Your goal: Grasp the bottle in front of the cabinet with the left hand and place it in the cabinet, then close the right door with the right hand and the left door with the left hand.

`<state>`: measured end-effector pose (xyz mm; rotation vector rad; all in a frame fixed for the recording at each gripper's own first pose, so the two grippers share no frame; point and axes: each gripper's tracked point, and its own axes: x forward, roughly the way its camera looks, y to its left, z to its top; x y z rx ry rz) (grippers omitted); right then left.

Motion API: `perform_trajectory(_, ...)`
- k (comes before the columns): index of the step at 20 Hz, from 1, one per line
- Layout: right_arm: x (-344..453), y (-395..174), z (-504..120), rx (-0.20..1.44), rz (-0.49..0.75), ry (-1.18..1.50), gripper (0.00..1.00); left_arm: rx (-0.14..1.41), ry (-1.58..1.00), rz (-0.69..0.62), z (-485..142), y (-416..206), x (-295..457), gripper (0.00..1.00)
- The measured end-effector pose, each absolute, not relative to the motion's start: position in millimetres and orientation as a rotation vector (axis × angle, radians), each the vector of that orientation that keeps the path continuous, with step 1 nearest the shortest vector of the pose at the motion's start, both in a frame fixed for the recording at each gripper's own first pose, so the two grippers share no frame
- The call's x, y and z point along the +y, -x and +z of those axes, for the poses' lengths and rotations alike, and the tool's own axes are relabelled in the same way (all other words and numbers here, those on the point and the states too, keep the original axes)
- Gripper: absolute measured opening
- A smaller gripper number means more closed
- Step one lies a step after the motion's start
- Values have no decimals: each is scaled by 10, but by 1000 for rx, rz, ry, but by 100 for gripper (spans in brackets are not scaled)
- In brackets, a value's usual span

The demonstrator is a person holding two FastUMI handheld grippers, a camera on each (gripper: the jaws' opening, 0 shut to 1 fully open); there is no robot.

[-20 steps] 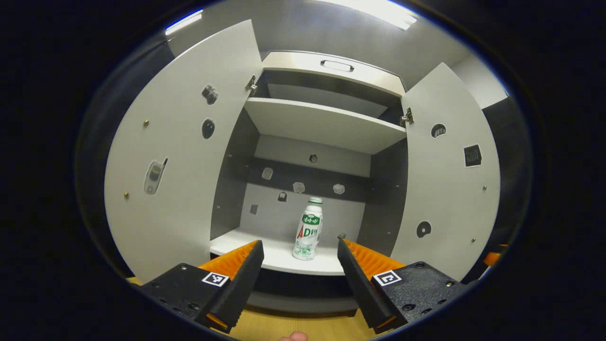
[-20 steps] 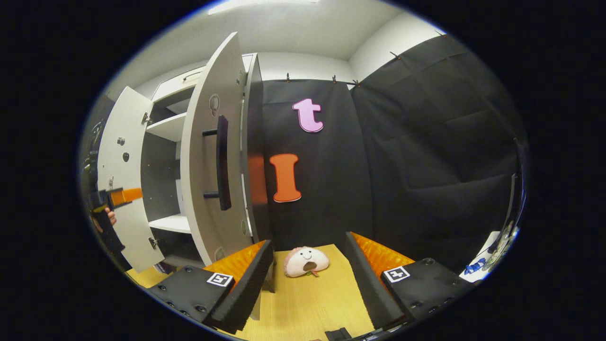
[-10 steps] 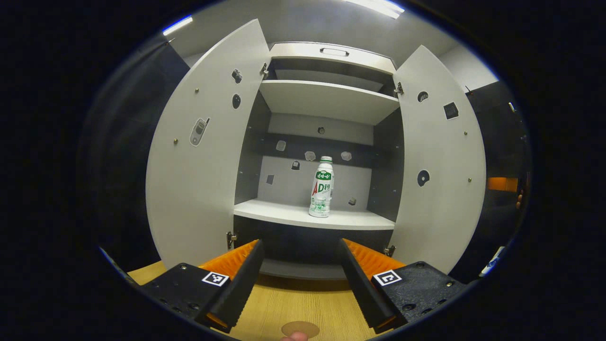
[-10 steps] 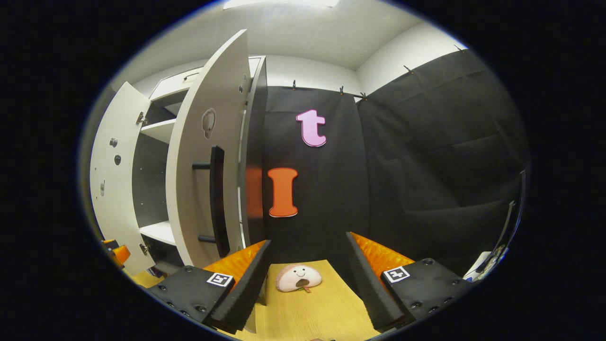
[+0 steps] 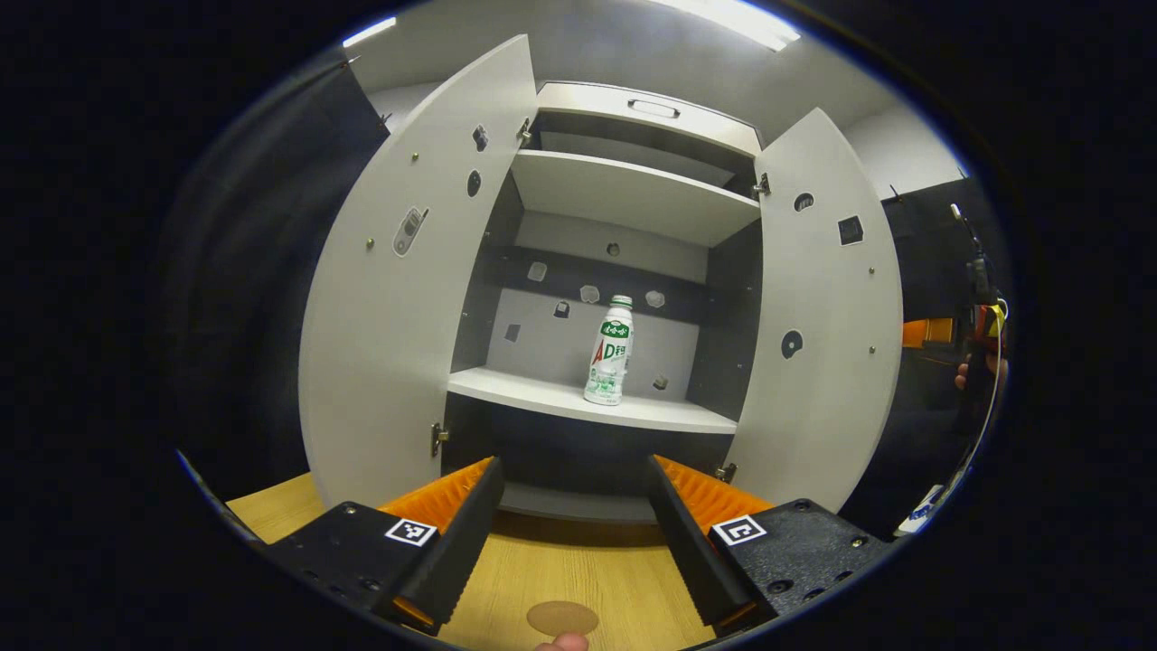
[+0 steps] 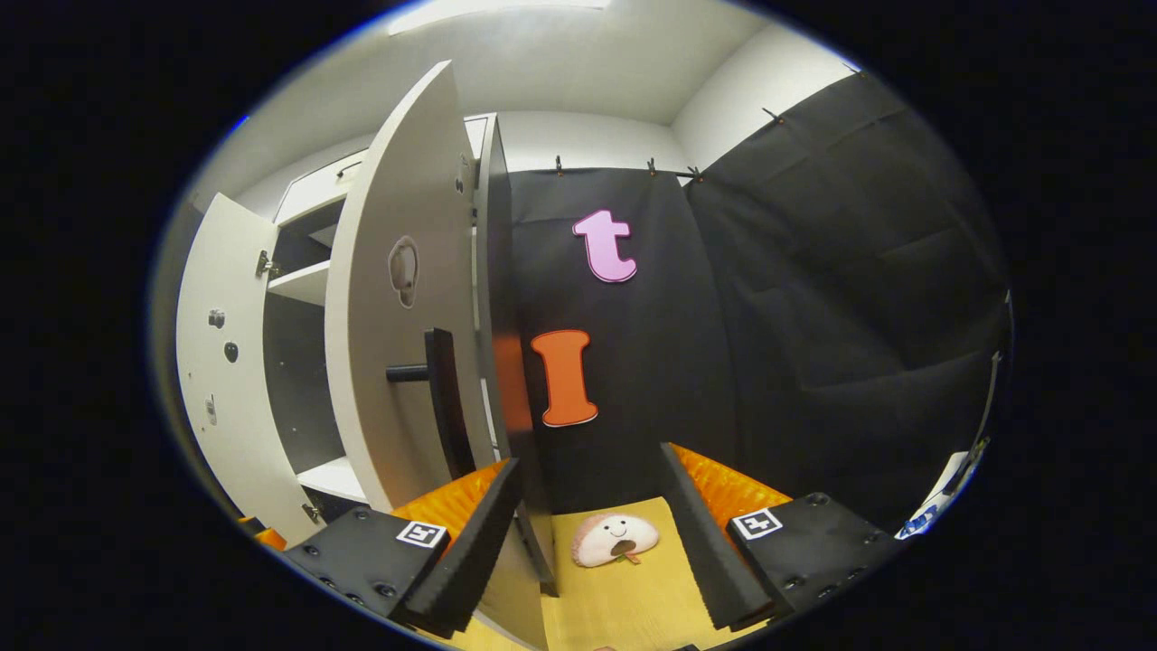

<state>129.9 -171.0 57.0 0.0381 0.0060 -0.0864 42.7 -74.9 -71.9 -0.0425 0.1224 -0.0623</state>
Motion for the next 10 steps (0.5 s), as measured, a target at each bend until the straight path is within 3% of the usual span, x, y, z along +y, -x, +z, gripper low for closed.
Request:
perform_trajectory(7, -1623, -1261, 585, -25, -146, 52, 97, 110, 6, -30, -680, -349, -241, 96)
perform_trajectory(8, -1607, -1254, 604, -31, -157, 66, 87, 105, 4, -26, -665, -341, -176, 96)
perform_trajectory(9, -1581, -1239, 604, -35, -167, 73, 97, 100, 5, -25, -663, -346, -123, 96)
perform_trajectory(10, -1545, -1226, 604, -41, -176, 75, 97, 98, 11, -29, -651, -351, -89, 96)
